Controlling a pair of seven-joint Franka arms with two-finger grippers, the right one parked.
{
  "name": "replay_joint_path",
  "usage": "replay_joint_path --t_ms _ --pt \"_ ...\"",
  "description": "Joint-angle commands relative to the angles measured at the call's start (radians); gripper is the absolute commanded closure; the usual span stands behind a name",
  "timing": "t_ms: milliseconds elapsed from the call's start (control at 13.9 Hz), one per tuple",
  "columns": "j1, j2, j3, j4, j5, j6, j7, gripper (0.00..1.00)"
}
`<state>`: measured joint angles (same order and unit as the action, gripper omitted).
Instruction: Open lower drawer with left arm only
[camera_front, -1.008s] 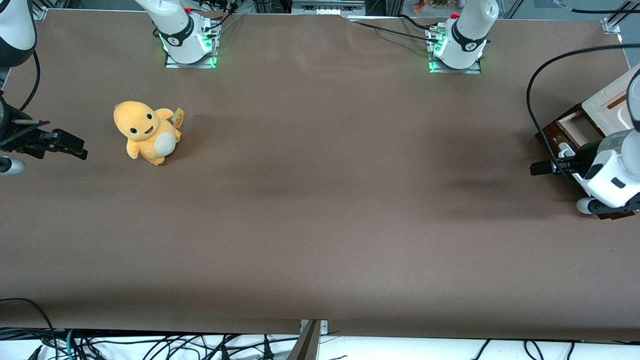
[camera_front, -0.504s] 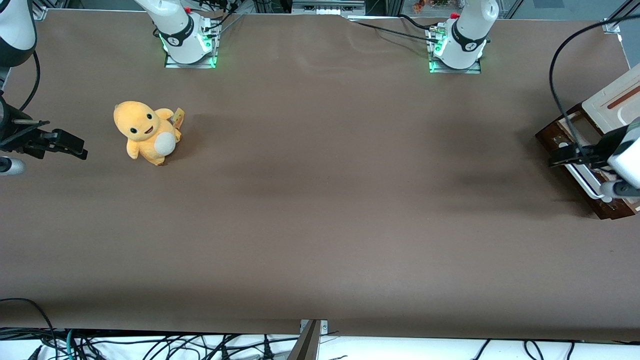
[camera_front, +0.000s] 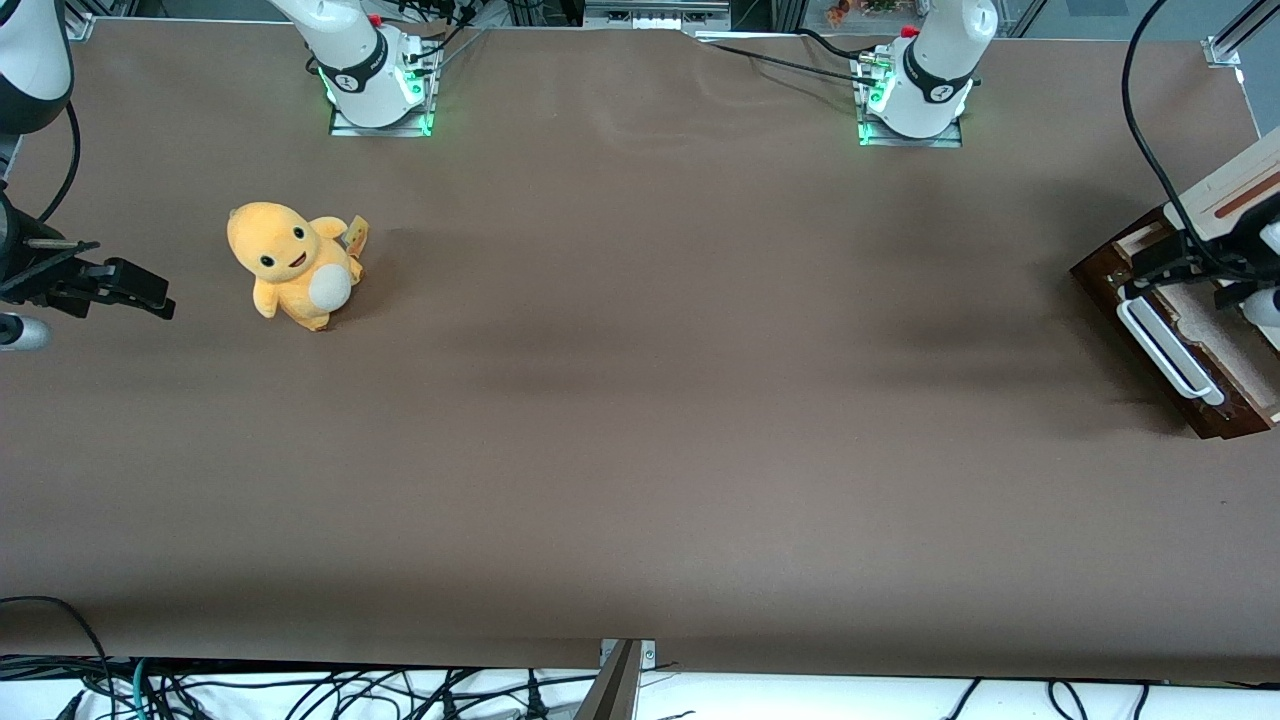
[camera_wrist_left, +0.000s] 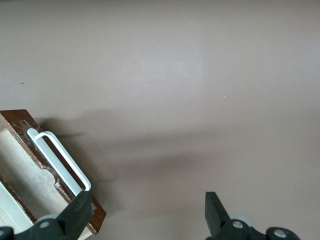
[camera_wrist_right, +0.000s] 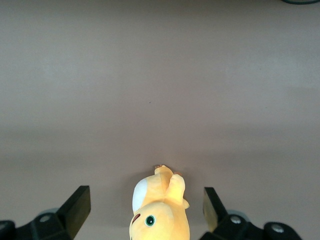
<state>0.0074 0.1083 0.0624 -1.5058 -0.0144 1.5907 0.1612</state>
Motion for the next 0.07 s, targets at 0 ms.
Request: replay_joint_path --t_ms 0 --pt "-0.018 -0.056 0.004 -0.079 0.019 0.029 0.020 0.00"
